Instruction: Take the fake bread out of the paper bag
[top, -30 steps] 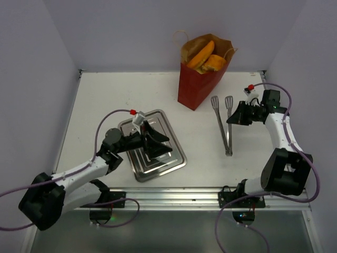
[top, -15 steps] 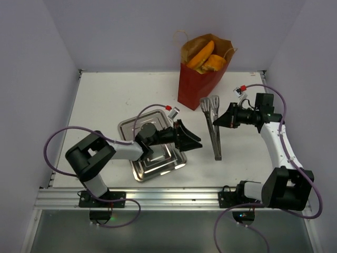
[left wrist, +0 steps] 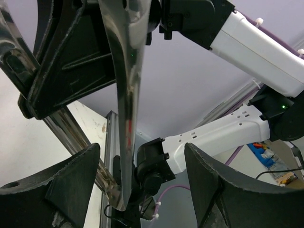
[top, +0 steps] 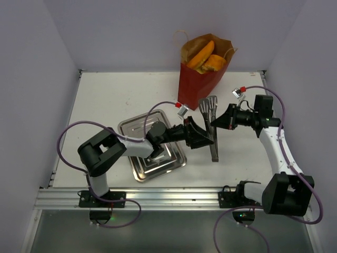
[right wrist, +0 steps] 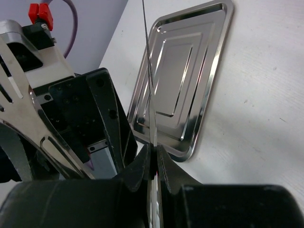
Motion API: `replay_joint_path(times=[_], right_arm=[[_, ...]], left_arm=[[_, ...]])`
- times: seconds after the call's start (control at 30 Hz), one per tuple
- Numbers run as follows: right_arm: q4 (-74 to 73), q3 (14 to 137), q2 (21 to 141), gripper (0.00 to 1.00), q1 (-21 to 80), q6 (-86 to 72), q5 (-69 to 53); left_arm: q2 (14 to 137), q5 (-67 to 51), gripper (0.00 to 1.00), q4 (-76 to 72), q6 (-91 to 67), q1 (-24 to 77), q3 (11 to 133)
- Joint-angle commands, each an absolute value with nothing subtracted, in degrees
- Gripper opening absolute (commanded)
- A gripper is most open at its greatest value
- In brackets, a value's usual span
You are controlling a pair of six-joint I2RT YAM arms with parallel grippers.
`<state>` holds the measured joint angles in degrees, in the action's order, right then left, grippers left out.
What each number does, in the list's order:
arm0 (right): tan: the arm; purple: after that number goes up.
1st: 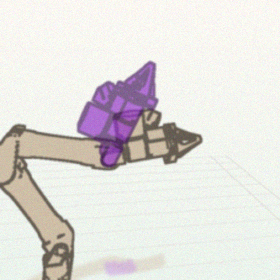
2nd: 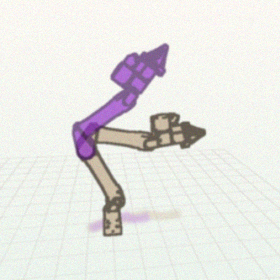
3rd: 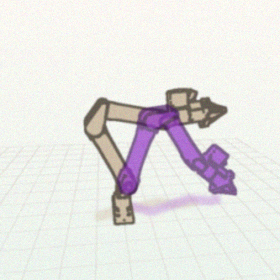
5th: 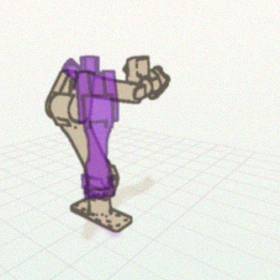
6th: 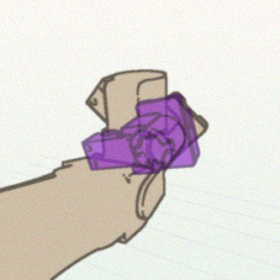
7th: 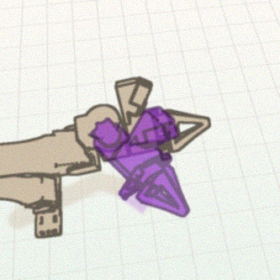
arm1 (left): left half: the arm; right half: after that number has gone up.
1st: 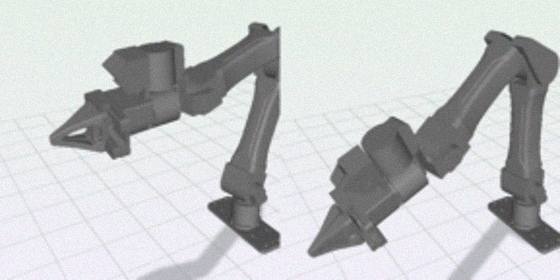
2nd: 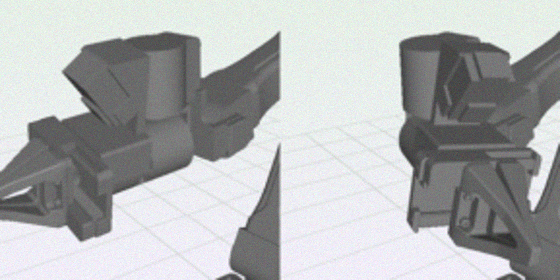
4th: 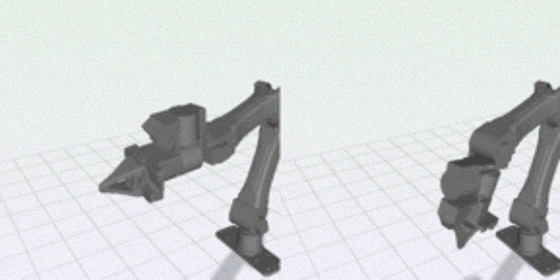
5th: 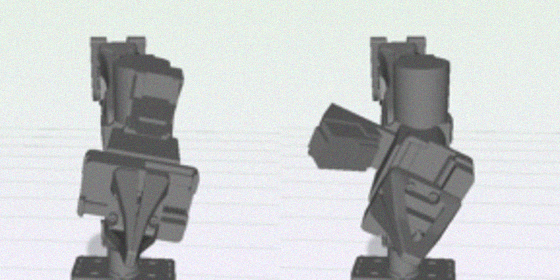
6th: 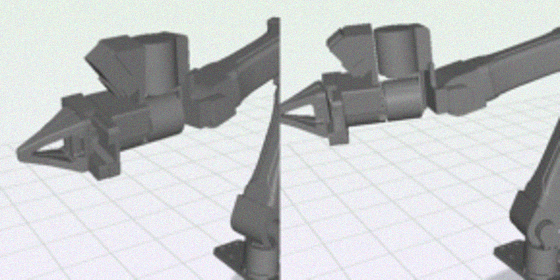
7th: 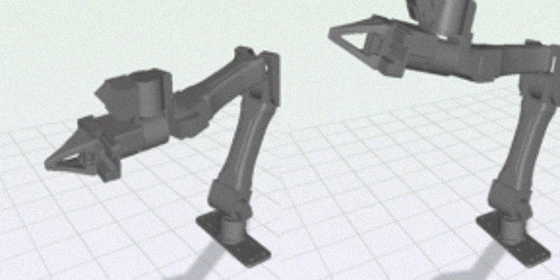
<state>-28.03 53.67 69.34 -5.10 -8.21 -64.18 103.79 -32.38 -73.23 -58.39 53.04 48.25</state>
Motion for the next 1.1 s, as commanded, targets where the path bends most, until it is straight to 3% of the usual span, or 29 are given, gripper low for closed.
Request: replay_joint_path(times=[0.0,0.1,0.3,0.47,0.53,0.6,0.63,0.73,0.83,1.07], right_arm=[[-23.9,52.5,67.2,0.0,-4.7,-10.5,-67.1],[-23.0,51.9,66.8,0.0,-4.5,-11.2,-66.8],[-22.8,51.9,66.7,0.0,-4.6,-11.2,-66.7],[-22.5,51.5,66.2,0.0,-4.5,-10.5,-67.6],[-22.6,51.5,65.9,0.07,-4.6,-9.4,-68.5],[-24.2,51.9,65.3,0.29,-4.6,-7.1,-68.2],[-25.4,52.1,65.1,0.46,-4.6,-5.6,-67.9],[-31.4,55.0,64.3,0.71,-4.5,1.9,-64.1],[-34.1,56.2,62.7,0.8,-4.6,6.4,-62.1],[-35.2,57.0,59.4,0.84,-6.1,10.6,-57.1]], left_arm=[[105.2,-30.8,0.74,-79.4,-57.0,53.5,51.4],[106.1,-31.5,0.67,-79.4,-57.4,53.6,53.3],[107.3,-33.4,0.21,-80.7,-58.6,53.8,55.1],[107.0,-33.5,0.0,-80.6,-58.4,53.8,54.5],[106.5,-33.5,0.0,-80.5,-58.0,53.8,54.2],[105.7,-33.5,0.0,-80.0,-57.6,53.8,53.7],[105.3,-33.4,0.0,-78.8,-56.6,53.8,53.5],[103.2,-33.7,0.0,-75.7,-54.2,53.7,52.5],[100.4,-34.0,0.0,-71.0,-51.1,53.6,50.6],[89.3,-33.1,0.0,-56.2,-44.0,50.8,45.0]])
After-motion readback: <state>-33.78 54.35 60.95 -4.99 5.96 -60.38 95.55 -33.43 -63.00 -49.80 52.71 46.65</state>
